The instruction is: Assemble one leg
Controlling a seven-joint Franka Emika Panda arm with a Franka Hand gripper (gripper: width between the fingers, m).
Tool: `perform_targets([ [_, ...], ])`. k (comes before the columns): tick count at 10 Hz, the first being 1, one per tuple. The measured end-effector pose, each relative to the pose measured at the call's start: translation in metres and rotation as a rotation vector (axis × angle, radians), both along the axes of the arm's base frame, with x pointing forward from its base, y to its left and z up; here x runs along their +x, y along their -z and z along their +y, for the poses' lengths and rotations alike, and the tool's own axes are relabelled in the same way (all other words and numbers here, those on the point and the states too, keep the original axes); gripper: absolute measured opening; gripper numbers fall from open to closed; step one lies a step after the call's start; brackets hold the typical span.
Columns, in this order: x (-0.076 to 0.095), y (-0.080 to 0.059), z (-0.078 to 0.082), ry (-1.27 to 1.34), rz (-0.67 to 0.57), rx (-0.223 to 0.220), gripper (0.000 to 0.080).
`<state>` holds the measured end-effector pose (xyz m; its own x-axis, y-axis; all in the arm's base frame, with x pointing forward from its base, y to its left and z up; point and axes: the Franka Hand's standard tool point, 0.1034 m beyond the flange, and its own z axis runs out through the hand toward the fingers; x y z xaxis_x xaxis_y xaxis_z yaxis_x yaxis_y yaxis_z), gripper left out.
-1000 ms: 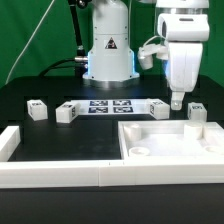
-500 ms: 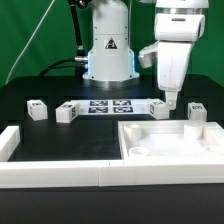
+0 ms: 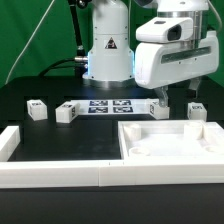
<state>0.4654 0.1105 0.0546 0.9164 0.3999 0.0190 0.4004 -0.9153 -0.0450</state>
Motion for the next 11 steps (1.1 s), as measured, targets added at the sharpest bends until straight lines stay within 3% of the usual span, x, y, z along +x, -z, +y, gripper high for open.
perform_targets([
  [4,-0.008,0.005,0.03,0.363,0.027,0.028,0.0649],
  [8,-0.01,0.007,0.031,0.403,0.06,0.022,0.0649],
  [9,-0.014,0.01,0.035,0.392,0.079,0.016,0.0649],
  [10,-0.022,0.009,0.035,0.377,0.2,-0.033,0.0649],
  [11,-0.018,0.008,0.038,0.368,0.286,-0.059,0.0649],
])
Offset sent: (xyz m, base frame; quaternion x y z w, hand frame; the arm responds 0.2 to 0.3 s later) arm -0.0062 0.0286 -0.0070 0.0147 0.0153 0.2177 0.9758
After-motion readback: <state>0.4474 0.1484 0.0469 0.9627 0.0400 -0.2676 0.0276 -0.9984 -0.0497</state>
